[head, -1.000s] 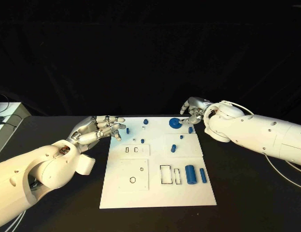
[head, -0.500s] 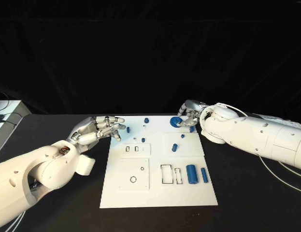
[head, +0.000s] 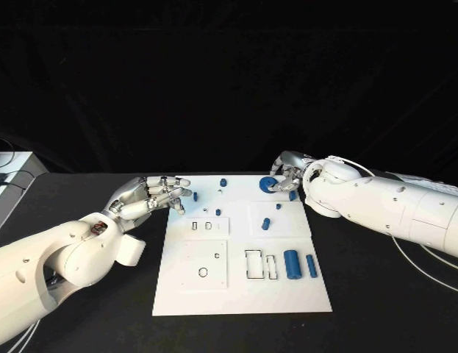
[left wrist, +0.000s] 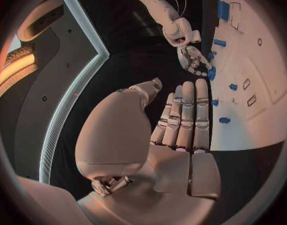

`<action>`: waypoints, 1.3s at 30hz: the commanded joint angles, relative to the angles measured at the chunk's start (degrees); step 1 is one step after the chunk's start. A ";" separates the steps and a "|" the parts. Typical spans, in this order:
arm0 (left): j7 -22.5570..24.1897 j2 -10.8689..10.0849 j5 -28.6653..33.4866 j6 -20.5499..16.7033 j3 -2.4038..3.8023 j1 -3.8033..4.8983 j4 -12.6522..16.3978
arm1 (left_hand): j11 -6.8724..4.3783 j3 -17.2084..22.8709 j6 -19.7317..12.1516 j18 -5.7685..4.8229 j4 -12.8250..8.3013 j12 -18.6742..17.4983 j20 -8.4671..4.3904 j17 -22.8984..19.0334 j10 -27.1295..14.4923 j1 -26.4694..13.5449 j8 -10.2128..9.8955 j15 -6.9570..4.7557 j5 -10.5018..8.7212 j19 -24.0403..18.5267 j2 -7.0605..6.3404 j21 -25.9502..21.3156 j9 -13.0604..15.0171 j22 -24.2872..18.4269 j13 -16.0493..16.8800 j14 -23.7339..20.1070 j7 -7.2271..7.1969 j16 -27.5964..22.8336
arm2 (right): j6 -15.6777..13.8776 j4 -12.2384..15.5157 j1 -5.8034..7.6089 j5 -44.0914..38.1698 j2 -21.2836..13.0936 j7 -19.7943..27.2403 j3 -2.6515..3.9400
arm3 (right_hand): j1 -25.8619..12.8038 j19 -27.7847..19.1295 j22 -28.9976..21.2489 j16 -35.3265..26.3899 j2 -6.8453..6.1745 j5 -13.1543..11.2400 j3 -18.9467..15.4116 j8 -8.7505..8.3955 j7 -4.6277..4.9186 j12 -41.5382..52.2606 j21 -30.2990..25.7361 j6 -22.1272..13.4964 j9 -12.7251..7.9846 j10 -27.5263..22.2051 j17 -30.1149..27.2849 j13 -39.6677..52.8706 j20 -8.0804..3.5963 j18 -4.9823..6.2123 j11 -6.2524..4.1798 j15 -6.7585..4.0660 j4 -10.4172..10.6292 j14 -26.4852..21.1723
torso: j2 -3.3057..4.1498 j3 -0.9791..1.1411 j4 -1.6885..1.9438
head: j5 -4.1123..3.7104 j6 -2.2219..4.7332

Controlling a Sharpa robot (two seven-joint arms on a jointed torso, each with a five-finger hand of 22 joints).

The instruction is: Assemble the parts on the task board

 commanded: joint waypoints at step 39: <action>-0.31 0.17 0.02 0.84 0.06 0.01 -0.07 | 0.15 -0.09 0.33 0.31 -0.37 -0.16 0.02 -0.13 -0.32 -0.24 0.03 0.16 0.19 0.17 0.24 0.34 0.11 0.07 0.09 0.61 0.50 0.21 | 3.69 -2.07 -0.16 -0.03 1.43 -0.13 -0.12 | 0.75 2.81 10.05 0.23 1.11 0.48 0.97 0.55 -0.17 0.12 0.07 0.79 0.07 5.99 15.05 15.08 0.26 -0.75 0.36 0.46 0.22 5.96 | 0.04 0.02 -0.09 | 0.30 -0.82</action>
